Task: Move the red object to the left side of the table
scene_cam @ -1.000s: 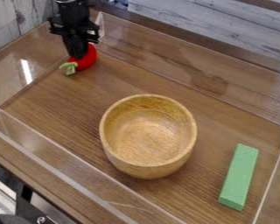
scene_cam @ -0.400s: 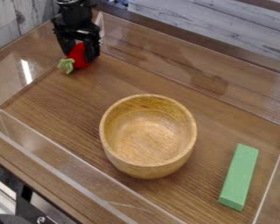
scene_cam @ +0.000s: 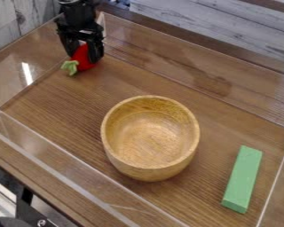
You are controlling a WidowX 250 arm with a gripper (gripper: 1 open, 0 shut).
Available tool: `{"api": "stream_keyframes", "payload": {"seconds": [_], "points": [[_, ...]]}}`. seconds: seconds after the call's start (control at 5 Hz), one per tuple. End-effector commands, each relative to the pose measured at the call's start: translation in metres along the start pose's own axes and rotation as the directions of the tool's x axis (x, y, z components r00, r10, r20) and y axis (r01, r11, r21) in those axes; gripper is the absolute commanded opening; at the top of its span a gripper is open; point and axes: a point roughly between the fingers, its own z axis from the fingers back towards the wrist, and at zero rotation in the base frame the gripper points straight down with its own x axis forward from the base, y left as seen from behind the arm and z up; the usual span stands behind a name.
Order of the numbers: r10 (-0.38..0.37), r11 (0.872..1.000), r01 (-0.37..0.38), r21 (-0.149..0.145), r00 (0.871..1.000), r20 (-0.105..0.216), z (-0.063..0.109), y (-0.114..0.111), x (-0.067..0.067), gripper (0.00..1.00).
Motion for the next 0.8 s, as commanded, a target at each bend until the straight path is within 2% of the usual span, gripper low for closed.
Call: {"api": "stream_keyframes", "payload": {"seconds": [0.0,0.2,0.4,0.6], "points": [[-0.039,0.999,0.035,0.040,0.994,0.101,0.044,-0.006,0.014,1.00],[0.037,0.998,-0.042,0.038,0.991,0.125,0.053,-0.012,0.019,1.00],[0.113,0.992,-0.119,0.035,0.983,0.147,0.062,-0.019,0.024,1.00],[0.155,0.986,-0.162,0.031,0.974,0.162,0.076,-0.033,0.022,0.00]]}}
